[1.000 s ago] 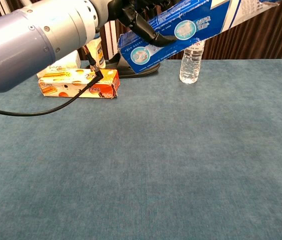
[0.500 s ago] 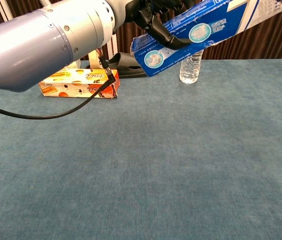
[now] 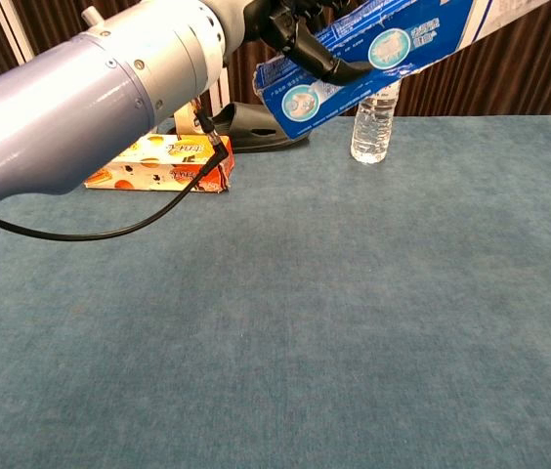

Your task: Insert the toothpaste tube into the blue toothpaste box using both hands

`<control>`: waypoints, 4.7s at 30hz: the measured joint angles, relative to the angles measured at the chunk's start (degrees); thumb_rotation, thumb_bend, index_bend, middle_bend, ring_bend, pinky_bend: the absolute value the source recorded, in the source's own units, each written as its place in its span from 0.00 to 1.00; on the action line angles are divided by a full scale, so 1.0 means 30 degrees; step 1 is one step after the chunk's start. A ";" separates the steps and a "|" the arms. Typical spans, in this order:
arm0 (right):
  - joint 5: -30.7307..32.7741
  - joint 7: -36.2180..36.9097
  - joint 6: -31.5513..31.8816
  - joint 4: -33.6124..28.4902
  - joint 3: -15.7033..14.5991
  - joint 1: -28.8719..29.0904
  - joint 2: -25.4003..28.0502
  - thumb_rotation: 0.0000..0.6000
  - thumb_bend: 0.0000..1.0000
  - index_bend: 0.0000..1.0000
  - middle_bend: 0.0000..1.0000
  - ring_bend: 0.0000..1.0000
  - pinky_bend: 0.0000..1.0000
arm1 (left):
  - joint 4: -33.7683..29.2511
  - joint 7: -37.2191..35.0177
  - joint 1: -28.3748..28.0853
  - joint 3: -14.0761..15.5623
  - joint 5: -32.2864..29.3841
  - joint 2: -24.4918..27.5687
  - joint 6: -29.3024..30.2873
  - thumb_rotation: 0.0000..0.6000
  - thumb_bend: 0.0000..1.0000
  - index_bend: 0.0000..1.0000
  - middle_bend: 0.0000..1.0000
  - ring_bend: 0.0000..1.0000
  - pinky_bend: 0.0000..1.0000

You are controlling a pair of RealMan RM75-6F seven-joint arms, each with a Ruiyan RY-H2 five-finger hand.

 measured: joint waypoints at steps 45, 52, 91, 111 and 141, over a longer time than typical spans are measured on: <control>0.0378 0.1388 0.0811 -0.1437 0.1076 -0.0129 0.1215 1.00 0.53 0.24 0.48 0.33 0.46 | 0.6766 -0.6425 -0.0881 -0.0341 0.5504 -0.4291 0.4363 1.00 0.40 0.40 0.52 0.51 0.57; 0.0303 0.1429 0.0873 -0.1788 0.1188 -0.0124 0.1328 1.00 0.53 0.24 0.48 0.33 0.46 | 0.7955 -0.7201 -0.1078 -0.0301 0.5964 -0.5143 0.4889 1.00 0.40 0.40 0.52 0.51 0.57; 0.0422 0.1747 0.0122 -0.2553 0.1149 -0.0290 0.2118 1.00 0.41 0.00 0.27 0.14 0.23 | 1.0500 -0.9058 -0.2568 -0.1330 0.5896 -0.7326 0.5285 1.00 0.40 0.38 0.51 0.50 0.57; 0.0982 0.1624 0.0226 -0.2858 0.1365 -0.0515 0.2016 1.00 0.41 0.00 0.27 0.14 0.23 | 1.1672 -1.1235 -0.2429 -0.1254 0.6781 -0.8099 0.7609 1.00 0.41 0.37 0.49 0.48 0.57; 0.3348 0.1999 -0.0234 -0.1439 0.1606 -0.1056 0.0870 1.00 0.41 0.00 0.27 0.14 0.23 | 1.0096 -1.3662 0.1417 0.0186 0.8390 -0.6518 1.2308 1.00 0.44 0.36 0.48 0.48 0.57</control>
